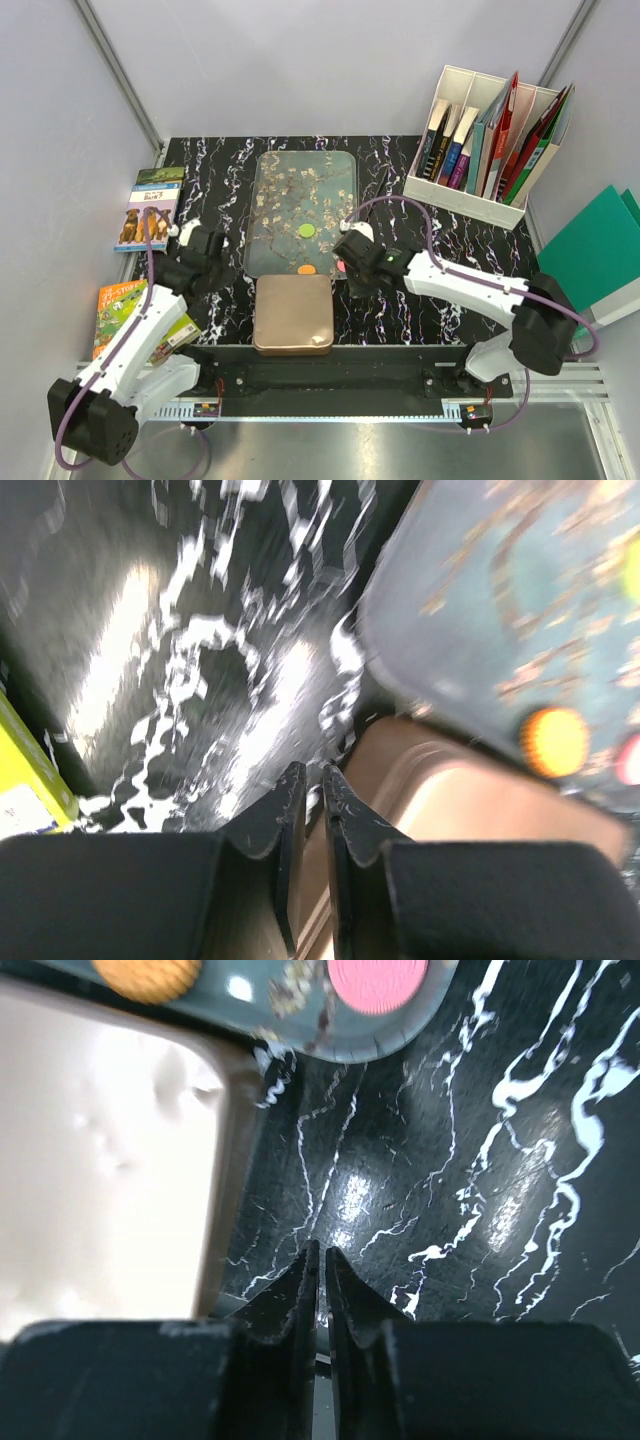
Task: Pack the cookies
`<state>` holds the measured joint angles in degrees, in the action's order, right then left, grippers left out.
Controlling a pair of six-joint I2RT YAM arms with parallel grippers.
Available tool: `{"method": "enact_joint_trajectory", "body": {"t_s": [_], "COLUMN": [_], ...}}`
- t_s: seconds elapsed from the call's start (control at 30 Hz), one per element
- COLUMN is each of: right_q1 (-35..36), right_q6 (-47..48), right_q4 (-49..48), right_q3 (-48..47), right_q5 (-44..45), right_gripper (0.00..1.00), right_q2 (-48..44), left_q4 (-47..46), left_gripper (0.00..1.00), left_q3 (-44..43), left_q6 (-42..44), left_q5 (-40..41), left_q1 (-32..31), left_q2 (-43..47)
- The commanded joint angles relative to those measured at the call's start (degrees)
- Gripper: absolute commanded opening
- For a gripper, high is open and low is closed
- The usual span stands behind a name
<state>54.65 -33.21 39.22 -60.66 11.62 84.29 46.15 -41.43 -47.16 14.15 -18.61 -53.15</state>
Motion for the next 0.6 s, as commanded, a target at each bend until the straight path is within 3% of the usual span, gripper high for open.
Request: {"method": "enact_joint_trajectory", "body": {"t_s": [0.0,0.13,0.43,0.57], "right_q1": [0.3,0.3,0.6,2.3], "right_q6": [1.8,1.4,0.3,-0.5], "right_q4": [0.6,0.7,0.4,-2.3], "right_q3": [-3.3,-3.2,1.6,2.0], "right_q5": [2.4,0.3,-4.2,-8.1], "right_gripper": [0.15,0.14,0.1,0.1], "right_q2": [-4.3,-2.4,-2.4,-1.1], "left_q4": [0.0,0.0,-3.4,-5.5], "left_gripper": [0.15,0.14,0.0,0.0], "left_q3": [-5.1,-2.4,9.8,12.9], "left_q6": [1.6,1.3,-6.9,-8.9], "left_q5": [2.8,0.6,-6.9,-9.8], "left_q1": [0.2,0.2,0.0,-0.9], "left_q2": [1.6,0.1,1.7,1.1]}}
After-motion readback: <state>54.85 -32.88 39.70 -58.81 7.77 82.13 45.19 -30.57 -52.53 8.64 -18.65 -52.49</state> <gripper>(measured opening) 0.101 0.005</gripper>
